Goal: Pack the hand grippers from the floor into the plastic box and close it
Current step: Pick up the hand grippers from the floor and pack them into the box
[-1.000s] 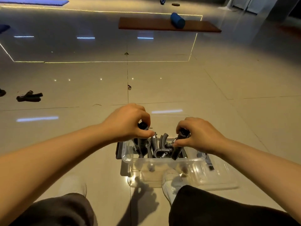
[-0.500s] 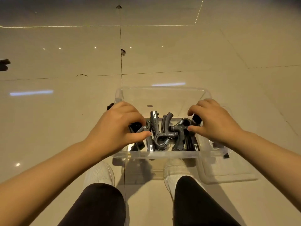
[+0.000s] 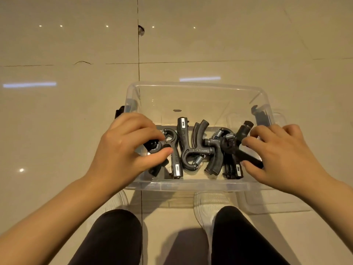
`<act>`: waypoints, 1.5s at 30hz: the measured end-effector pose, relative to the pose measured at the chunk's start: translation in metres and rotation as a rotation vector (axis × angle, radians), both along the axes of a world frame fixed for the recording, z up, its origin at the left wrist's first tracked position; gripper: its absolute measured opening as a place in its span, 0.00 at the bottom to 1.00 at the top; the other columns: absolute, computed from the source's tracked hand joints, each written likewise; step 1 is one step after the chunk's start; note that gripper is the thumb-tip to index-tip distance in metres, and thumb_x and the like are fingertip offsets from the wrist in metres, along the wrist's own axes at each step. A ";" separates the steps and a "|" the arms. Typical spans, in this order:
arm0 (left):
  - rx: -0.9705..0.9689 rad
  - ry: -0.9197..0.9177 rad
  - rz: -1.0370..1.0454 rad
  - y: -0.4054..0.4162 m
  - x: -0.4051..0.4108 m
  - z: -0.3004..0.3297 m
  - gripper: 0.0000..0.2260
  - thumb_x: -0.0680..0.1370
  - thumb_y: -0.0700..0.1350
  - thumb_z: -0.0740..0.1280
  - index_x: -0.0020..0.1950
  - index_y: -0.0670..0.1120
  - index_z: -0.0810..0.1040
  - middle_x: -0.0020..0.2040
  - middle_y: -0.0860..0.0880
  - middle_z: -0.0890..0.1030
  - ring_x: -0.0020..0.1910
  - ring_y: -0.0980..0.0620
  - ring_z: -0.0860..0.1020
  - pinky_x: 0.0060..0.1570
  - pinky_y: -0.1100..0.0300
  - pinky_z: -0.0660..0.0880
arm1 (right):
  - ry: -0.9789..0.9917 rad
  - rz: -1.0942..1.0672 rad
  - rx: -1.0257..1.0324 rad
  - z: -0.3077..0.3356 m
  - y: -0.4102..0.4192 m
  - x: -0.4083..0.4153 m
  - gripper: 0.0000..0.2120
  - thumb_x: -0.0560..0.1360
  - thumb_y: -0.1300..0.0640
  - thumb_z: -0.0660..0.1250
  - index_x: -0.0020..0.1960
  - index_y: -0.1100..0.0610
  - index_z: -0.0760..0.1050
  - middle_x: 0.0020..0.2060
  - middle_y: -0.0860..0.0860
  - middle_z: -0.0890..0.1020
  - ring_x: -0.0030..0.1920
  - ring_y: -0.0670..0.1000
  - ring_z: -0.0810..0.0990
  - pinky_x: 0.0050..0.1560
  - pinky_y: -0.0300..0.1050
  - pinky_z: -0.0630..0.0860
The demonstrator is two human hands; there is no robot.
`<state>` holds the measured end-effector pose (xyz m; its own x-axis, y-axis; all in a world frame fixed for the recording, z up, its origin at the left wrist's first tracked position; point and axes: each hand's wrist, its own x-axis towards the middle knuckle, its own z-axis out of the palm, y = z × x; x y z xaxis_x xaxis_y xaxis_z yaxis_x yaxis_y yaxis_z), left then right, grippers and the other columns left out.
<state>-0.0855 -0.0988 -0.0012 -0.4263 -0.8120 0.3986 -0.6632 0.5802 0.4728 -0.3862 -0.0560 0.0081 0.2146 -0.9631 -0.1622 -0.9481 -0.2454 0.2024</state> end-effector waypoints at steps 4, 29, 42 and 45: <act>-0.003 0.029 -0.003 -0.005 -0.005 0.004 0.13 0.72 0.54 0.70 0.42 0.44 0.83 0.43 0.49 0.81 0.47 0.48 0.77 0.50 0.57 0.72 | 0.060 -0.037 0.088 0.004 -0.006 0.000 0.18 0.67 0.39 0.62 0.46 0.52 0.79 0.39 0.50 0.80 0.41 0.56 0.77 0.47 0.51 0.61; -0.019 0.216 -0.051 -0.004 -0.026 -0.004 0.11 0.71 0.50 0.73 0.42 0.41 0.83 0.39 0.47 0.80 0.46 0.49 0.77 0.49 0.58 0.72 | -1.092 0.050 0.416 -0.012 -0.046 0.090 0.17 0.72 0.54 0.71 0.60 0.47 0.75 0.51 0.33 0.76 0.58 0.38 0.73 0.59 0.33 0.68; -0.033 0.155 -0.044 -0.017 -0.004 -0.016 0.24 0.71 0.59 0.70 0.58 0.43 0.76 0.57 0.44 0.76 0.64 0.47 0.70 0.65 0.54 0.63 | -0.846 0.416 0.130 -0.020 -0.072 0.104 0.16 0.74 0.53 0.63 0.61 0.55 0.73 0.53 0.49 0.81 0.51 0.52 0.80 0.48 0.53 0.77; 0.155 0.095 0.068 -0.013 0.015 -0.028 0.30 0.75 0.66 0.58 0.71 0.50 0.62 0.71 0.48 0.63 0.72 0.46 0.61 0.68 0.42 0.60 | -0.553 0.691 -0.063 -0.030 -0.093 0.103 0.11 0.76 0.61 0.61 0.57 0.56 0.76 0.50 0.51 0.82 0.49 0.55 0.80 0.49 0.52 0.75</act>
<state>-0.0706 -0.1113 -0.0288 -0.3347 -0.8925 0.3024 -0.6464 0.4510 0.6154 -0.2831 -0.1489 -0.0216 0.7836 -0.5926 0.1866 -0.5579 -0.8033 -0.2084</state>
